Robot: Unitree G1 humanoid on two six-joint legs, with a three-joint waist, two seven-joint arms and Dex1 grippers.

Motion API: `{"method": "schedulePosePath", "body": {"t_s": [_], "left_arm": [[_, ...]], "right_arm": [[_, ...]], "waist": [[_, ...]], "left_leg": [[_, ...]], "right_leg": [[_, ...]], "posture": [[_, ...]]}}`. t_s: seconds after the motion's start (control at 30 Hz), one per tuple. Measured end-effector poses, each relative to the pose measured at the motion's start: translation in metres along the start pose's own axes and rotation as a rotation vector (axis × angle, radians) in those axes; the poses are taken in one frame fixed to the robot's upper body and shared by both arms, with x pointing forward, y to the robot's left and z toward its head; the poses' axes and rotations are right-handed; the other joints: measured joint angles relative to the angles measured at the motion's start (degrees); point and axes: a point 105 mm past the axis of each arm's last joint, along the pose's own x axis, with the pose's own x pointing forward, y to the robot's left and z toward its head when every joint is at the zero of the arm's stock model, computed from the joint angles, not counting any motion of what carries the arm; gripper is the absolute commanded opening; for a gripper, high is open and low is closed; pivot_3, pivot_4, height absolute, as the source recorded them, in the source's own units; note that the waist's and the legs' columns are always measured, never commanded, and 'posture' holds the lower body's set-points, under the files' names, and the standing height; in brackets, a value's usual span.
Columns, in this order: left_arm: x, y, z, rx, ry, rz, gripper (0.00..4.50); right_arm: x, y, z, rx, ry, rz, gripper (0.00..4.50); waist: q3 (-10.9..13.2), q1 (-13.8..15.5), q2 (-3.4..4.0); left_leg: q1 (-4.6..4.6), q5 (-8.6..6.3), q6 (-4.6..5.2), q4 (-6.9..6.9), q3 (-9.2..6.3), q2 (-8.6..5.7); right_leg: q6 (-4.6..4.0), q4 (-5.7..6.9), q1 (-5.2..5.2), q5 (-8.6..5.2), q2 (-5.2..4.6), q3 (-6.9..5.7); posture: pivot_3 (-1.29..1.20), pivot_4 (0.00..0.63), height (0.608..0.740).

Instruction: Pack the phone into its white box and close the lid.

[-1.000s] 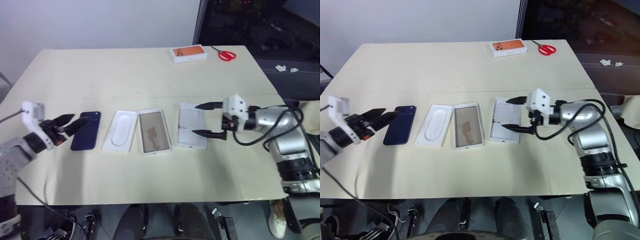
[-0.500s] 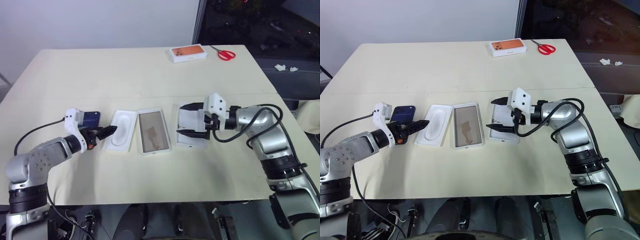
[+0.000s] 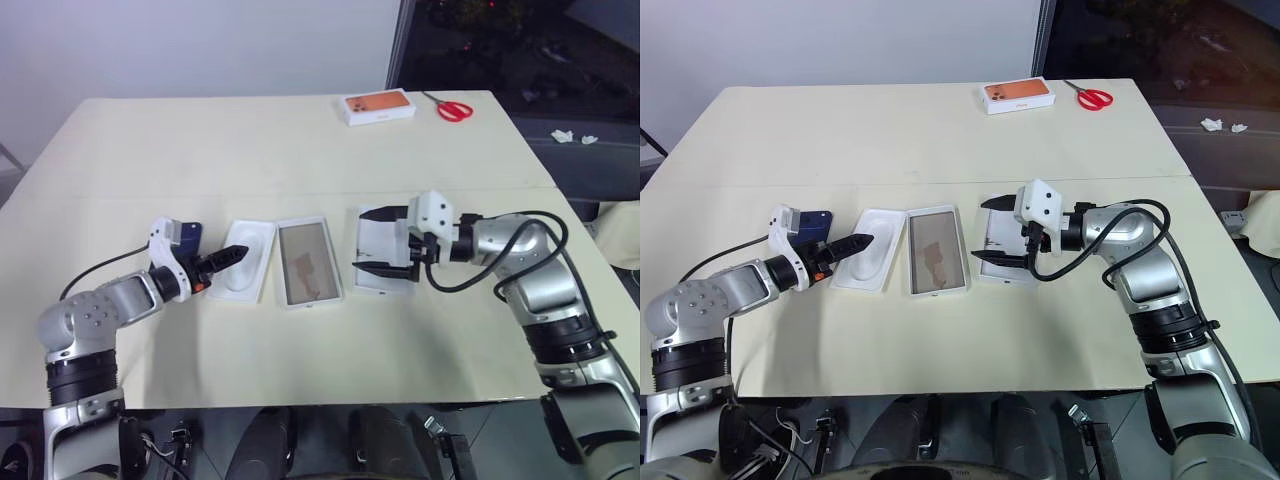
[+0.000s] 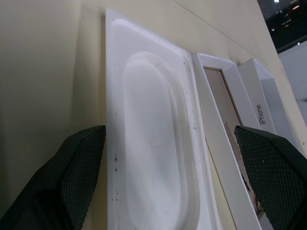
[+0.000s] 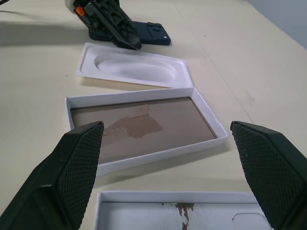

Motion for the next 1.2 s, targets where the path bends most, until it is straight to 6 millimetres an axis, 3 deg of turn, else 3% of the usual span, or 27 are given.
{"method": "schedulePosePath", "body": {"t_s": [0.23, 0.47, 0.53, 0.57, 0.9, 1.2], "left_arm": [[0.002, 0.011, -0.011, -0.069, 0.012, 0.017, 0.60], [0.002, 0.013, -0.012, -0.086, 0.009, 0.020, 0.60], [0.001, 0.012, -0.013, -0.085, 0.009, 0.019, 0.06], [0.001, 0.011, -0.012, -0.084, 0.004, 0.010, 0.01], [-0.003, 0.008, -0.010, -0.161, -0.033, -0.033, 0.01], [-0.025, -0.008, -0.001, -0.327, -0.041, -0.181, 0.01]], "right_arm": [[-0.001, 0.000, 0.001, -0.008, 0.002, -0.007, 4.50], [-0.001, 0.001, 0.003, -0.017, -0.002, -0.005, 4.50], [-0.001, 0.001, 0.003, -0.017, -0.002, -0.005, 4.50], [-0.001, 0.001, 0.003, -0.017, -0.002, -0.005, 4.50], [-0.001, 0.001, 0.003, -0.017, -0.003, -0.006, 4.50], [-0.011, 0.008, 0.001, 0.089, -0.036, 0.029, 4.50]], "waist": [[0.00, 0.09, 0.00], [-0.02, 0.00, 0.02], [-0.02, 0.00, 0.03], [-0.04, 0.00, 0.06], [-0.07, -0.02, 0.10], [0.00, 0.04, -0.02]], "left_leg": [[0.00, 0.00, 0.00, 0.00, 0.00, 0.00], [0.02, 0.00, 0.00, -0.01, 0.00, 0.00], [0.03, 0.00, 0.00, -0.01, 0.00, 0.00], [0.04, 0.00, 0.00, -0.01, 0.00, 0.00], [0.04, 0.00, 0.00, -0.01, 0.00, 0.00], [0.01, 0.00, 0.00, 0.02, -0.03, 0.00]], "right_leg": [[0.00, -0.01, 0.00, 0.00, 0.00, 0.01], [0.00, -0.01, 0.02, 0.00, 0.00, 0.01], [0.00, 0.00, 0.02, 0.00, -0.01, 0.01], [0.00, 0.00, 0.03, 0.00, -0.01, 0.01], [0.00, 0.00, 0.03, 0.00, 0.00, 0.02], [0.00, -0.01, 0.03, 0.00, -0.01, 0.00]], "posture": [[0.00, 0.150, 0.740], [0.00, 0.150, 0.740], [0.00, 0.150, 0.740], [0.00, 0.150, 0.740], [0.00, 0.150, 0.740], [0.00, 0.150, 0.740]]}}
